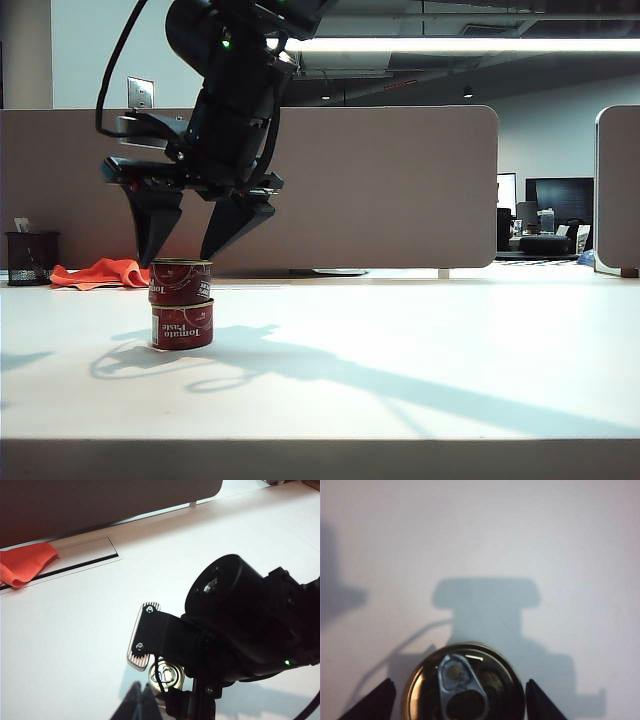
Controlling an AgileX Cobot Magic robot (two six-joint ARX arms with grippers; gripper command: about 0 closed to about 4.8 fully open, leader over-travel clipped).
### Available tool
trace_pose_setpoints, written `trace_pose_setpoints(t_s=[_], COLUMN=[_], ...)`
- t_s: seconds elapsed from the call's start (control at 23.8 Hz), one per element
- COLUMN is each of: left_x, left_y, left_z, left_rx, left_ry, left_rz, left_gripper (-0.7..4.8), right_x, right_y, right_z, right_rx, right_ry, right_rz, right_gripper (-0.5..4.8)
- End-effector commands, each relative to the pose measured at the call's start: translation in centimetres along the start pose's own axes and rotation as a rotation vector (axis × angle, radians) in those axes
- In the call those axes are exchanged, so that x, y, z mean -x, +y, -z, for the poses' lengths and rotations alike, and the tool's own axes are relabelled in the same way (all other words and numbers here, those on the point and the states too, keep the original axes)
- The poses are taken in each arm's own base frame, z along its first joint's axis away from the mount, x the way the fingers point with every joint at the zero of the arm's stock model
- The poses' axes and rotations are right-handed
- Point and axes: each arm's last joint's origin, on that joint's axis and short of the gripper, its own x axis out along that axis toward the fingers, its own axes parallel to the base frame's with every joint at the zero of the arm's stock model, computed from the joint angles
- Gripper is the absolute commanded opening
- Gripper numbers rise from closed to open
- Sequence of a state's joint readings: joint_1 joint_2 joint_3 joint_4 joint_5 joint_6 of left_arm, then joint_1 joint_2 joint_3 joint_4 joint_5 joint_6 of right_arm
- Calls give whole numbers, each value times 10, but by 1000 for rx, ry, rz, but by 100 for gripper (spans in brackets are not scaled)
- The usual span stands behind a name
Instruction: Stack a can of tomatoes on the right onto the can of tomatoes on the left.
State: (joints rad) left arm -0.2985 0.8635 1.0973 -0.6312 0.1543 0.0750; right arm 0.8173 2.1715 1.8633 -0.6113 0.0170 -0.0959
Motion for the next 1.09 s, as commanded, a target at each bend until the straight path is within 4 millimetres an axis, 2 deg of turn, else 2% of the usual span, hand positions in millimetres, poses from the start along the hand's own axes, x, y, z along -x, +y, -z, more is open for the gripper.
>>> trace_pose_setpoints(t_s=[0.04,0.17,0.29,0.38,0.42,0.46,0.55,0.59,0.63,0.71,0.8,0.88,1.01,1.05,1.09], left_x=[2,2,2,3,3,4,7,9,13,19,26,33,44,49,52], left_y=[0,0,0,0,0,-1,-1,-1,-2,-2,-3,-3,-5,-6,-6], left_z=[-2,-2,-2,-2,-2,-3,-4,-4,-5,-5,-5,-5,-3,0,3], left_rx=[-6,-6,-6,-6,-7,-8,-11,-13,-17,-36,-63,-71,-77,-79,-79], left_ry=[-12,-14,-14,-16,-21,-27,-42,-55,-74,-94,-114,-132,-164,-178,-183], left_rz=[2,2,2,-1,-2,-2,-4,-5,-8,-24,-55,-79,-84,-86,-86], left_gripper=[-5,-5,-5,-5,-5,-5,-5,-5,-5,-5,-5,-5,-5,-5,-5], right_x=[5,20,52,80,105,121,145,158,181,203,225,244,277,300,310], right_y=[-1,-6,-9,-13,-16,-19,-24,-25,-31,-35,-40,-43,-49,-50,-50], right_z=[-5,-10,-21,-29,-34,-36,-38,-38,-35,-28,-19,-10,11,30,39], right_rx=[1,-3,-11,-22,-32,-42,-75,-87,-115,-126,-141,-154,-195,-213,-219], right_ry=[-30,-28,-86,-154,-214,-252,-303,-325,-342,-353,-371,-394,-453,-490,-504], right_rz=[24,86,156,187,197,202,212,215,224,239,255,269,298,319,327], right_gripper=[360,360,359,351,308,292,289,255,150,68,14,-8,-8,-8,-8])
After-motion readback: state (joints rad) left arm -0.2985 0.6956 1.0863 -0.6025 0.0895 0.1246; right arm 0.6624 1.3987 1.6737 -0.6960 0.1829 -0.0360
